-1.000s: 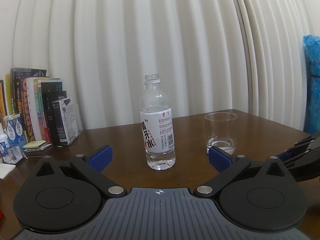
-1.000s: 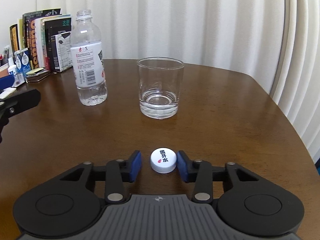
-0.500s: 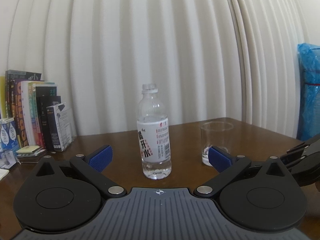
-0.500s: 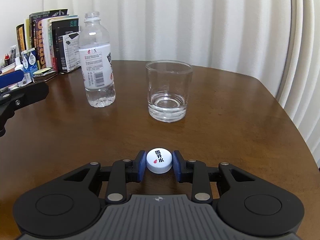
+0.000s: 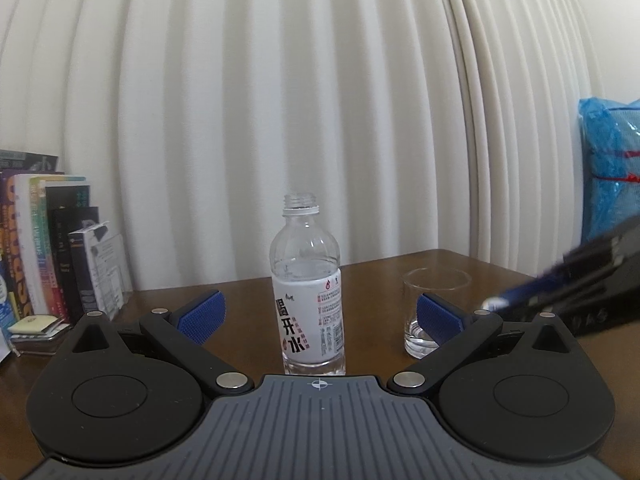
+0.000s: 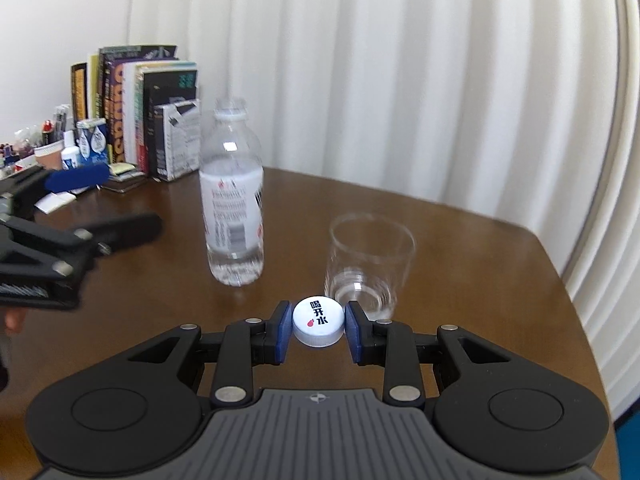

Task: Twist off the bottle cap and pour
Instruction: 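Lift the cap with the right gripper while the left gripper approaches the bottle, then close the left gripper on the bottle body while the right gripper carries the cap over it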

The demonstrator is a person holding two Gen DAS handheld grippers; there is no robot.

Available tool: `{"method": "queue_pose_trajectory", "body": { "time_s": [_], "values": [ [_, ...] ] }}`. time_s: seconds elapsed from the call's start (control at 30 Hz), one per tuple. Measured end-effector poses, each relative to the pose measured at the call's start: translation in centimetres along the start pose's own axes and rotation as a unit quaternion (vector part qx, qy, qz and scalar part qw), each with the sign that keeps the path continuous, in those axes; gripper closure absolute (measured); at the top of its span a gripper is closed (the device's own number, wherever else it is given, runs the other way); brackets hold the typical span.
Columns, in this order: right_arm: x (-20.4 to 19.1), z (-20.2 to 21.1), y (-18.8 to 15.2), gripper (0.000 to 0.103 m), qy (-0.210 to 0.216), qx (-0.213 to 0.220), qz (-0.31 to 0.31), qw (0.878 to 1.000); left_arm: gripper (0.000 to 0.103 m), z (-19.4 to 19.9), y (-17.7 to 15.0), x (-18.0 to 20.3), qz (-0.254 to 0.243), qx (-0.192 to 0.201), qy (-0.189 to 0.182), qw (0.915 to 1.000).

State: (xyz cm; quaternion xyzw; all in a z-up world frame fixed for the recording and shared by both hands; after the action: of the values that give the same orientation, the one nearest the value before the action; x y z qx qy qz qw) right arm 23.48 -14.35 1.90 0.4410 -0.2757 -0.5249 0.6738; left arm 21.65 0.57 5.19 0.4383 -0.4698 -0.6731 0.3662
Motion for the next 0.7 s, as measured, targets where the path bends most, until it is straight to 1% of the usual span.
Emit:
{"method": "queue_pose_trajectory", "body": {
  "time_s": [0.13,0.37,0.6,0.7],
  "values": [
    [-0.7,0.1,2.0,0.071,0.012,0.012,0.018,1.0,0.0,-1.4,0.1,-0.3,0.005,0.002,-0.011,0.9999],
    [-2.0,0.0,4.9,0.071,0.036,0.023,0.037,0.998,0.0,-4.0,-0.3,-1.2,0.011,-0.013,-0.021,0.9996],
    [-2.4,-1.2,6.5,0.071,0.04,0.022,0.055,0.997,0.0,-5.5,-0.8,-2.2,0.02,-0.024,-0.022,0.9993],
    [-2.4,-1.6,7.0,0.071,0.041,0.021,0.06,0.997,0.0,-6.1,-0.9,-2.4,0.017,-0.031,-0.028,0.999]
  ]
}}
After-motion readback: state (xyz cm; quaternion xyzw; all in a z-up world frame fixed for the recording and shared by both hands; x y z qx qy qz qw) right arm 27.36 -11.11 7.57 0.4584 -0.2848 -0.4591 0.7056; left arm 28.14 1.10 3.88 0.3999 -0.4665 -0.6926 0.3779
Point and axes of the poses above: each gripper's, at about its wrist camera, not at the fingertips, and z roughly against the way its jaws point, x to its right, y to its top, the point moved 7 cm from there along -z, roughly the way its jaws point, and after that the axes turned 10 degrees about -z, right-handed, at the moved point
